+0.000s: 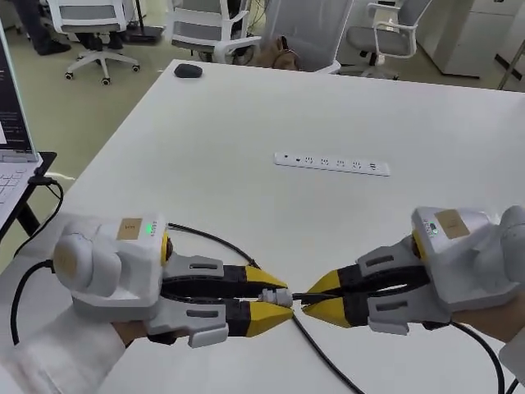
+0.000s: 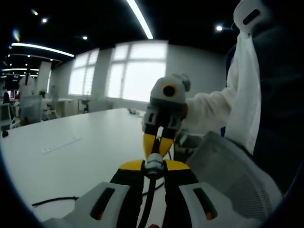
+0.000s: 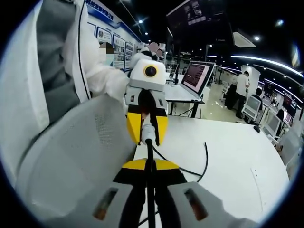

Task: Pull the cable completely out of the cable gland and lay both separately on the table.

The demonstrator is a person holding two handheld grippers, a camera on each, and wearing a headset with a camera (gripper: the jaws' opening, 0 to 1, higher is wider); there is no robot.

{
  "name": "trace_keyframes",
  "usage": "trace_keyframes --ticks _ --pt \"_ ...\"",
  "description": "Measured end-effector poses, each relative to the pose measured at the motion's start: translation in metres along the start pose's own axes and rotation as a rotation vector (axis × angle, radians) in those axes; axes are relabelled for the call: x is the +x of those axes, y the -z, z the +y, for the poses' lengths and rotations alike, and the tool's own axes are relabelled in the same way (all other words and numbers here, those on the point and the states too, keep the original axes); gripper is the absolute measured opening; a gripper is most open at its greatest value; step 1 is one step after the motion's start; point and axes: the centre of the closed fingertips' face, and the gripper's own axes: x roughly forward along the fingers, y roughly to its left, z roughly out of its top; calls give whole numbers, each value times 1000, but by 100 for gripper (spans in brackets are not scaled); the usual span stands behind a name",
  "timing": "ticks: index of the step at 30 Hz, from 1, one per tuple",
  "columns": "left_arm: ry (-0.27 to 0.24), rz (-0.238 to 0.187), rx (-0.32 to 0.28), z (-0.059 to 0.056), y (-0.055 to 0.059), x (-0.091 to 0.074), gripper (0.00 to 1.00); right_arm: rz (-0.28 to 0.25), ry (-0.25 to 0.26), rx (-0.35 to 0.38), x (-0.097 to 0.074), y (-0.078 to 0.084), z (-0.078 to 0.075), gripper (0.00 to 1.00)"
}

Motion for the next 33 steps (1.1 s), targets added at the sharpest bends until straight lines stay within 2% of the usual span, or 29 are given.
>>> trace_keyframes --ticks 4,14,21,24,27,33 --pt "-8 14 -2 2 4 -2 17 17 11 8 -3 9 -1 2" --pt "-40 11 -14 5 8 -18 17 44 70 57 -24 39 -13 2" --pt "-65 -12 -22 9 6 -26 17 57 94 80 -27 47 -15 2" --pt "-66 -9 -22 9 6 -25 17 49 103 96 -28 49 -16 2" --pt "-63 0 -15 8 6 -24 17 52 103 103 -27 49 -15 2" --pt "-62 -10 -19 9 4 -23 17 27 133 127 -28 45 -19 6"
